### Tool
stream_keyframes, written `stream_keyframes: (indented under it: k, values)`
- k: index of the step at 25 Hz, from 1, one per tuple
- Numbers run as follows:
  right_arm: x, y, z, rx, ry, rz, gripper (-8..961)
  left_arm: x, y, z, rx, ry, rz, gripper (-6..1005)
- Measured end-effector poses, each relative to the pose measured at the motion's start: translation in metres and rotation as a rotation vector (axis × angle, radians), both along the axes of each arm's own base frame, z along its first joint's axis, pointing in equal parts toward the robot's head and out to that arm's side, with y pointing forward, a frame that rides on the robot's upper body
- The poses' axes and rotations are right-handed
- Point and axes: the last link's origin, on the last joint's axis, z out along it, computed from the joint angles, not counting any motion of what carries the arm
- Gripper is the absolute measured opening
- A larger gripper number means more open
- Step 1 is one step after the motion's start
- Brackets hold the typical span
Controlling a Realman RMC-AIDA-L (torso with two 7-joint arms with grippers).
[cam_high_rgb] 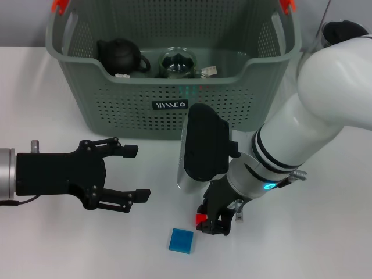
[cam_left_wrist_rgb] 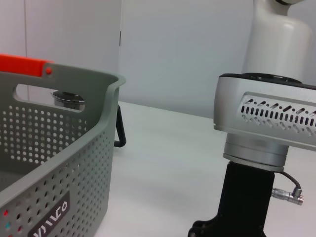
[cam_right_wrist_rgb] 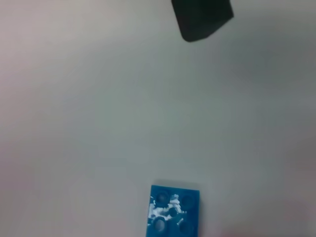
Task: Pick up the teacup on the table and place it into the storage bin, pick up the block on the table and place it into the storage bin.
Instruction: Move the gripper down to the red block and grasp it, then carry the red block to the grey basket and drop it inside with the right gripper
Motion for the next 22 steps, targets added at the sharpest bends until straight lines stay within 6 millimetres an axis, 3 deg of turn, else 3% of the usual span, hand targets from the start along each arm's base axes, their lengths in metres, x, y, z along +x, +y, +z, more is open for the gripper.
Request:
stream_keyframes:
  k: [14, 22]
  values:
    - [-0.001, 0.005, 0.007, 0.013, 0.027, -0.024, 179, 0.0, -0.001, 0.0, -0.004, -0.003, -0.003, 948]
    - [-0.019, 0.027, 0.053, 0.052, 0.208, -0.085, 144, 0.0, -0.001, 0.001, -0.006, -0.003, -0.004, 947]
